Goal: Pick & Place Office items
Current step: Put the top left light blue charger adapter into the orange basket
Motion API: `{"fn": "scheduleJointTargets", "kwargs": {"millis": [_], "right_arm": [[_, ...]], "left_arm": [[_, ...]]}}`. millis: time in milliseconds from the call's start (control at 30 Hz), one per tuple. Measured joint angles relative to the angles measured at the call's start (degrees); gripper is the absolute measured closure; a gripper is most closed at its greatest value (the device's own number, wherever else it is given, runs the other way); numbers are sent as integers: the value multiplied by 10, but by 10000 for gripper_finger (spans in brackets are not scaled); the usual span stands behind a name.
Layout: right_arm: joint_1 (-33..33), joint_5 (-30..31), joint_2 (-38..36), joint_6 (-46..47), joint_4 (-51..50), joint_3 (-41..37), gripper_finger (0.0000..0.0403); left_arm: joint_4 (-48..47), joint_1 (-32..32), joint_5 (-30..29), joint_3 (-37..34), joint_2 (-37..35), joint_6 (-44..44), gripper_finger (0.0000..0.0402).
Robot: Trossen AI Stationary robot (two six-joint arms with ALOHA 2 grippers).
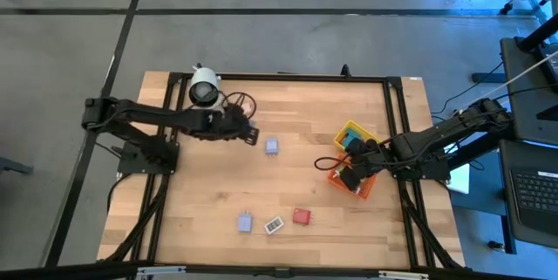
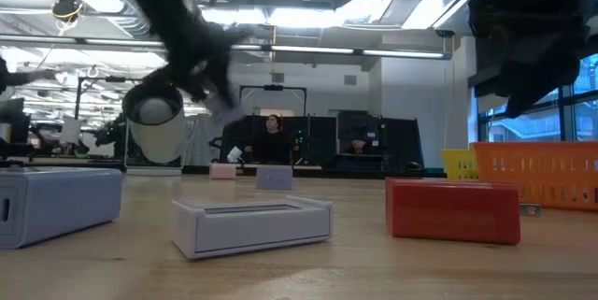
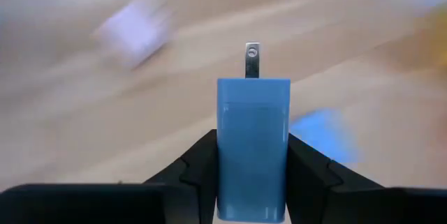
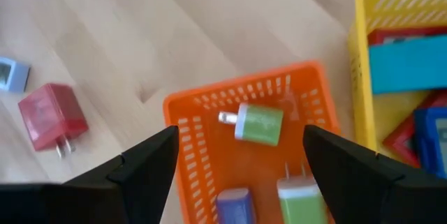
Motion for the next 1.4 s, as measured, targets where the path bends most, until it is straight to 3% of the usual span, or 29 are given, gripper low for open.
{"fn": "scheduleJointTargets", "kwargs": {"millis": [233,400,567,733,1200,1400], "right_arm": [[0,85,0,-32,75,0,96],[-4,129,0,-124,207,0,96],[-31,129,0,-211,359,0,96],[-66,76,0,-256,466,0,96],[-116,-48,0,-370,648,0,96],[-118,-57,22,-418,714,1,96]], "left_arm": [[234,-64,-53,13,-44,161,287],[365,-98,-64,13,-55,270,287],[454,-132,-64,13,-55,364,287],[480,-163,-84,13,-55,404,284],[516,-203,-86,13,-54,396,285],[582,-202,-63,13,-30,412,286]]}}
